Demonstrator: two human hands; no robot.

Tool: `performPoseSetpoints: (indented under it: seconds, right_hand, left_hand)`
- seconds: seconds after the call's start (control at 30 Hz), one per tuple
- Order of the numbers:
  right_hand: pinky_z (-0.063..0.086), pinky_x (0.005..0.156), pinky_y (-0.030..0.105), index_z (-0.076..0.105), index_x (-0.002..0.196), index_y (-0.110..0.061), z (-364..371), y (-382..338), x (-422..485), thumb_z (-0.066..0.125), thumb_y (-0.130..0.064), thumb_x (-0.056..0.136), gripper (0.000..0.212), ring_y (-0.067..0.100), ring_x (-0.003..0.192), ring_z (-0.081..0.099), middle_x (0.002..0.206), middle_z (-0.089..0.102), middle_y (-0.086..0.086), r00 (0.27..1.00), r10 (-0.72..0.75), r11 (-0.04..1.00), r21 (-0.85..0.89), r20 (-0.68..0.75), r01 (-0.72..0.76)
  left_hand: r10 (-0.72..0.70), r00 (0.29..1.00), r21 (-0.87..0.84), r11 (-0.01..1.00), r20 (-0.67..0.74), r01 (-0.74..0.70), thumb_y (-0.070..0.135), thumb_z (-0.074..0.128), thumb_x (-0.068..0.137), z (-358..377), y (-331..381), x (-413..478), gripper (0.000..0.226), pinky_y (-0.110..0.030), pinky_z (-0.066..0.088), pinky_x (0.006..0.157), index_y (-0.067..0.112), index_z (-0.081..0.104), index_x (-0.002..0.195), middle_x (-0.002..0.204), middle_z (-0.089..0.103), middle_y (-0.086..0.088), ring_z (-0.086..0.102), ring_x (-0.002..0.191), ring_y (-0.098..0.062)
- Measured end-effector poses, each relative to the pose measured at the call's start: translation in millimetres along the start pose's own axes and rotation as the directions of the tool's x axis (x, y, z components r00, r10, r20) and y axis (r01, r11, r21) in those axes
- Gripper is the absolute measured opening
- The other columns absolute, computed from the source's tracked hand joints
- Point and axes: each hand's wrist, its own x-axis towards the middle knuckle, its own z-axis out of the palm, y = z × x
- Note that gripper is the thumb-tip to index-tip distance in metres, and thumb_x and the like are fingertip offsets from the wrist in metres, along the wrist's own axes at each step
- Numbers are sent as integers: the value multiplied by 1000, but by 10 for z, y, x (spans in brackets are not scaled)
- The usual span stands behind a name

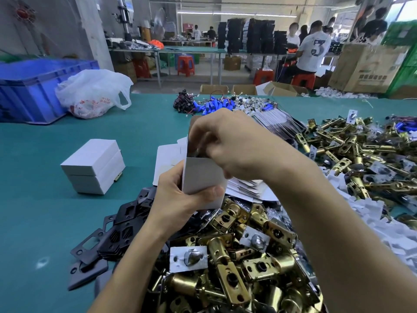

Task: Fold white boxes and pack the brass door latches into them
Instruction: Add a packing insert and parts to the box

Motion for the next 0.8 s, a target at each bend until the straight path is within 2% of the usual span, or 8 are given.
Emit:
performPoseSetpoints:
  seconds: [0.1,0.17,0.23,0.37,0.47,0.6,0.7,0.8]
  right_hand:
    - [49,72,37,50,88,-28,39,96,-6,52,-9,89,19,28,88,56,100,61,5,999,10,1000,13,-53,-10]
    - [51,86,40,55,94,-29,66,123,-17,55,-18,88,13,29,99,59,104,63,4,993,16,1000,-13,-121,-18]
    - [50,91,41,63,103,-27,89,81,-34,57,-22,88,17,26,106,59,109,66,0,988,-14,1000,-22,-156,11]
    - [51,90,41,70,105,-24,97,-5,-43,57,-26,90,20,23,110,58,112,68,-3,998,-53,998,-45,-43,52]
    - [52,90,41,61,108,-20,29,-6,-49,59,-23,87,22,21,111,57,110,67,-3,997,-28,1000,0,68,28]
    - [54,85,40,56,110,-21,24,-16,-35,64,-28,84,28,23,105,58,112,63,3,989,1,993,-116,149,16]
    - [54,83,40,63,110,-22,67,-4,-41,65,-30,85,26,24,102,57,114,63,6,995,-14,990,-135,99,27]
    - [54,84,41,71,107,-23,56,23,-81,68,-27,84,24,23,103,59,111,67,2,998,-39,995,-98,-56,34]
  left_hand:
    - [-2,1000,25,1000,-18,3,17,90,65,-1,-1,6,38,-23,55,57,17,72,98,85,74,-2,69,73,-10]
    - [8,1000,21,1000,-25,-8,11,86,67,-5,3,10,34,-22,54,55,16,71,98,83,73,-1,68,71,-10]
    - [25,1000,18,1000,-18,-25,8,85,68,1,8,12,29,-23,54,55,17,71,93,80,72,0,66,69,-10]
    - [22,999,21,1000,-29,-22,17,89,62,6,12,17,28,-28,55,55,24,72,84,79,69,-4,64,68,-13]
    - [40,999,25,999,-20,-40,23,88,61,1,25,14,29,-26,56,58,30,74,86,82,72,-3,67,71,-12]
    - [63,998,-4,998,17,-63,25,84,63,3,40,5,28,-23,55,60,34,76,88,82,75,2,70,73,-9]
    - [58,998,-6,998,14,-58,25,84,63,3,49,6,26,-25,55,56,34,76,86,79,74,3,69,70,-8]
    - [38,999,-10,999,-11,-38,28,86,64,-28,51,13,29,-34,60,58,32,76,91,83,73,-1,69,72,-13]
